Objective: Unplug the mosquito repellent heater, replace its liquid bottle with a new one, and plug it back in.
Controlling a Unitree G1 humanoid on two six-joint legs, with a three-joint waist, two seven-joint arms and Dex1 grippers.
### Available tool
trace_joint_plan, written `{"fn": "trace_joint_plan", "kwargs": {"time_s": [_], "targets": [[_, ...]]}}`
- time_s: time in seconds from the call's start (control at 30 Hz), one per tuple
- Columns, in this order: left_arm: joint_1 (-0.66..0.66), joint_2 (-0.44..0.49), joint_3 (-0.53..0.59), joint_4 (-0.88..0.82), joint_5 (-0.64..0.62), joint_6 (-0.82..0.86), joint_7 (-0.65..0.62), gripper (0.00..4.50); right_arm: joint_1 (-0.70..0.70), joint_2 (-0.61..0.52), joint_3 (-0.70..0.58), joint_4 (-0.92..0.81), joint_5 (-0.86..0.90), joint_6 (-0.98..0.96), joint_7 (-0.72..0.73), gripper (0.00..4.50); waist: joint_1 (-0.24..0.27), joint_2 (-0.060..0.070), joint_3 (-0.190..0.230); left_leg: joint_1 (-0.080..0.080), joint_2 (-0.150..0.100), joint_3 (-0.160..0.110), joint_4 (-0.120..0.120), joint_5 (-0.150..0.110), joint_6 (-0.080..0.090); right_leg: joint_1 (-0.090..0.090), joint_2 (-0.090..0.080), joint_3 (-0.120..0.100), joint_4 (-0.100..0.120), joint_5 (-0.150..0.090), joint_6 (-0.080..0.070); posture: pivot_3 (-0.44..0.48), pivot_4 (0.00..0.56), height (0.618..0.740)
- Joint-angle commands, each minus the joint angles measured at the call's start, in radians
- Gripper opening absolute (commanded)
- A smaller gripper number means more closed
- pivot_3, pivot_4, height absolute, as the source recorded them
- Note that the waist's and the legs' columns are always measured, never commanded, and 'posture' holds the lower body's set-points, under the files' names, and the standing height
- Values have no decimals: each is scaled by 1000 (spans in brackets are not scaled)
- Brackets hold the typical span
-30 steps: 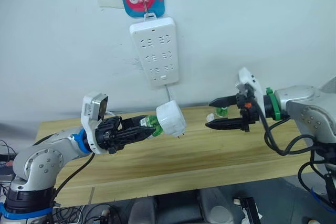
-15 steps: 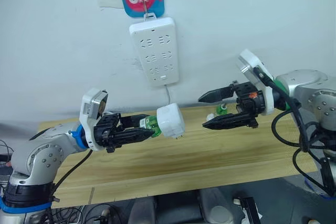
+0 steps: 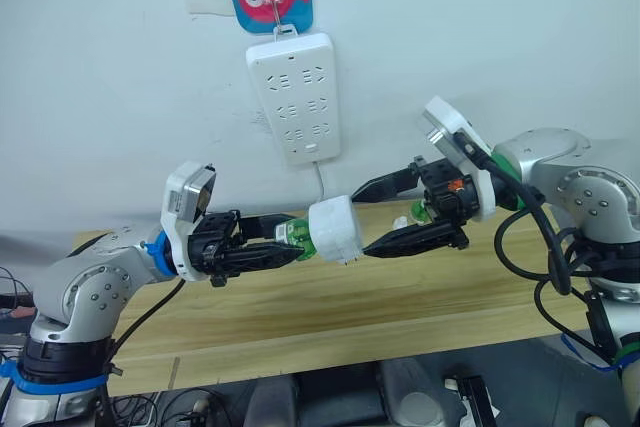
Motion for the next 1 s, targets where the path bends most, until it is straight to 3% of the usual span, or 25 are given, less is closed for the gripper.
{"fn": "trace_joint_plan", "kwargs": {"time_s": [0.03,0.4,0.5,0.6,1.0], "targets": [[-19,-8,-1,-3,-6,-16,-14,2276,-22,13,-3,-40,9,-8,-10,4486,0,0,0,0,0,0,0,0,0,0,0,0,0,0,0,-226,232,740],[-45,-37,-13,9,-1,-13,-3,2276,-14,63,10,-65,-2,-2,-83,4486,-1,0,0,0,0,0,0,0,0,0,0,0,0,0,0,-235,235,740],[-41,-37,-13,4,-3,-10,-3,2276,-12,63,7,-71,5,2,-88,3952,-2,0,0,0,0,0,0,0,-1,0,0,0,0,0,0,-234,235,740],[-38,-38,-12,0,-6,-8,-1,2276,-10,61,6,-77,12,4,-90,2977,-1,0,0,0,0,0,0,0,-1,0,0,0,0,0,0,-234,234,740],[-43,-24,-11,1,-24,33,34,2276,-9,61,3,-82,21,2,-87,2966,-2,0,0,0,0,0,0,0,0,0,0,0,0,0,0,-234,240,740]]}}
